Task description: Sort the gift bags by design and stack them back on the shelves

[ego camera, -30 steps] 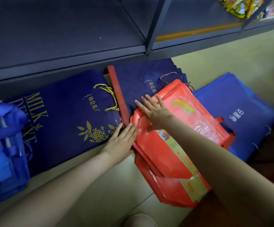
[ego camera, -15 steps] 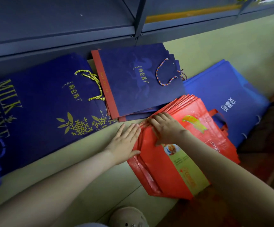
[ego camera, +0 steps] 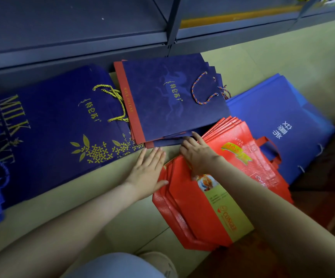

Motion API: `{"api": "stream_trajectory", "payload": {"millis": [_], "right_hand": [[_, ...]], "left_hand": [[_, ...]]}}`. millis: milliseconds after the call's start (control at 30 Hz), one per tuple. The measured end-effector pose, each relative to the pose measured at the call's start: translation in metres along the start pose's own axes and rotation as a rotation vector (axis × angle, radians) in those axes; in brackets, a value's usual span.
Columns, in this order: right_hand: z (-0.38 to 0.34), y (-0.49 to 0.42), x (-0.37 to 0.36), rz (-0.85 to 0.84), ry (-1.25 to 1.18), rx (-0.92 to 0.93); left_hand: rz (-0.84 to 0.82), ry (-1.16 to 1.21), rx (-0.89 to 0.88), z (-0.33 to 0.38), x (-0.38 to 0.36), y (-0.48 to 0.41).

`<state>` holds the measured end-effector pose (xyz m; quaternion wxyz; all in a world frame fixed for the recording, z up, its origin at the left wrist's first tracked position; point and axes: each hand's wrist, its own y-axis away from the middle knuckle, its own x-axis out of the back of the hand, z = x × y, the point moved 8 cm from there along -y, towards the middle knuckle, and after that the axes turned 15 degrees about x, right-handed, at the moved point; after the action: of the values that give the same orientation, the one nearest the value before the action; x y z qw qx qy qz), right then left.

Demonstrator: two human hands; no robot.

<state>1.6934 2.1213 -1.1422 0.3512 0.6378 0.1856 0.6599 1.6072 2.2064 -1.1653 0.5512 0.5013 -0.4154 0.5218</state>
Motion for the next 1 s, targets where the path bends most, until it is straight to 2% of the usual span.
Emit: {"api": "stream_trajectory", "payload": {"millis": [167, 300, 400, 533, 633, 767, 867, 1000], "right_hand": [[-0.007, 0.008, 0.017, 0.017, 0.008, 0.012], [-0.025, 0.025, 0.057, 0.274, 0.124, 0.002], [-0.039, 0.039, 0.092, 0.465, 0.143, -0.004], [-0.048, 0.065, 0.147, 0.668, 0.213, -0.117], [-0.056, 0.083, 0.188, 0.773, 0.217, -0.046], [-0.062, 0.093, 0.223, 0.711, 0.101, 0.105], [-0.069, 0.094, 0.237, 0.662, 0.003, 0.101], [-0.096, 0.094, 0.251, 0.845, 0.123, 0.073]], "left_hand": [[-0.225, 0.180, 0.062, 0.007, 0.012, -0.002], [-0.327, 0.449, 0.204, 0.001, 0.034, -0.008], [-0.215, 0.421, 0.215, -0.012, 0.069, -0.007], [-0.097, 0.360, 0.211, -0.036, 0.135, 0.008], [-0.036, 0.327, 0.193, -0.053, 0.180, 0.026], [0.026, 0.225, 0.155, -0.069, 0.223, 0.051], [0.099, 0.111, 0.126, -0.080, 0.242, 0.066], [0.211, 0.102, 0.152, -0.105, 0.256, 0.086]]}}
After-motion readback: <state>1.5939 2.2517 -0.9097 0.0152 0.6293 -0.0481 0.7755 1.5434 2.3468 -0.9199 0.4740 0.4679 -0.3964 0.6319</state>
